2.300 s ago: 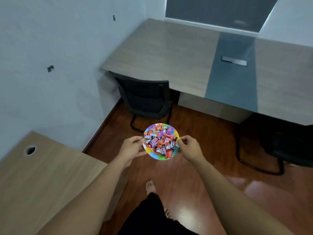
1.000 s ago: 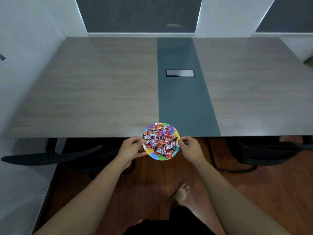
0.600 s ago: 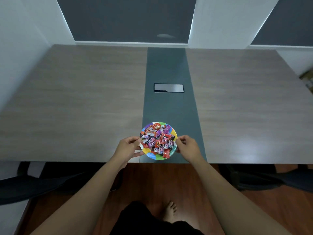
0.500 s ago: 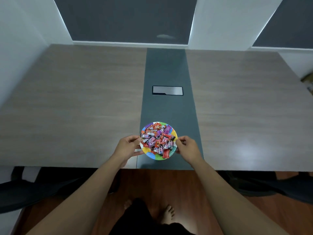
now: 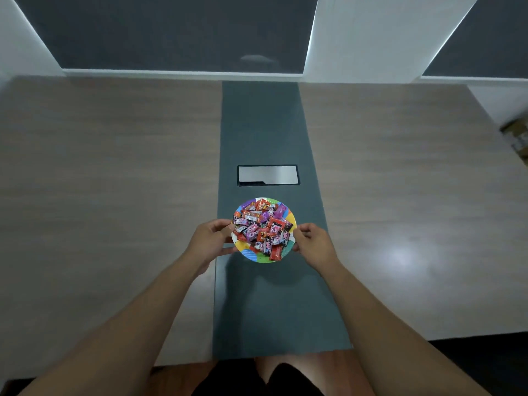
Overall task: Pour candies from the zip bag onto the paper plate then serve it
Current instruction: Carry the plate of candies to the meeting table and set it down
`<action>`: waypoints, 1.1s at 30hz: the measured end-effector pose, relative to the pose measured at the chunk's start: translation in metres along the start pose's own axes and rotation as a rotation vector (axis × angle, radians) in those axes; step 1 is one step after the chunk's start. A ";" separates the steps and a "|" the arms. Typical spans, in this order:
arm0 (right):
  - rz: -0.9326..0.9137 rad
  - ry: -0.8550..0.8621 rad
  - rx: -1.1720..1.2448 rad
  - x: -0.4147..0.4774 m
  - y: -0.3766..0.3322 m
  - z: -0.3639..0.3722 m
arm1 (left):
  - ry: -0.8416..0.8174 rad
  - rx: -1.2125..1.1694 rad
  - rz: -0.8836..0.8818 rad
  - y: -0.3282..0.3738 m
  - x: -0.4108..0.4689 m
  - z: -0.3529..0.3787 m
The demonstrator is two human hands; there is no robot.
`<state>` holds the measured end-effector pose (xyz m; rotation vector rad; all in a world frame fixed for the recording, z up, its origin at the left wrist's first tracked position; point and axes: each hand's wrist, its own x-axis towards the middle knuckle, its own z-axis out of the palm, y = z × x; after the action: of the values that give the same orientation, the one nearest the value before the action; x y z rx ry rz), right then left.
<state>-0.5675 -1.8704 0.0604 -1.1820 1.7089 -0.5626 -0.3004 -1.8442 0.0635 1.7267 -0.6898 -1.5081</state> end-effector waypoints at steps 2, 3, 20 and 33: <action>-0.001 0.020 -0.016 0.025 -0.009 0.000 | -0.011 0.018 0.001 0.015 0.026 0.003; 0.002 0.026 -0.023 0.038 -0.013 0.000 | -0.015 0.025 0.001 0.022 0.037 0.006; 0.060 -0.006 -0.156 0.240 -0.046 0.008 | 0.054 0.012 -0.131 0.066 0.234 0.045; 0.095 -0.051 -0.211 0.339 -0.016 0.030 | 0.078 -0.008 -0.205 0.045 0.330 0.065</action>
<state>-0.5619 -2.1763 -0.0897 -1.2434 1.8036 -0.2968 -0.3058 -2.1420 -0.0982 1.8861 -0.4768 -1.5675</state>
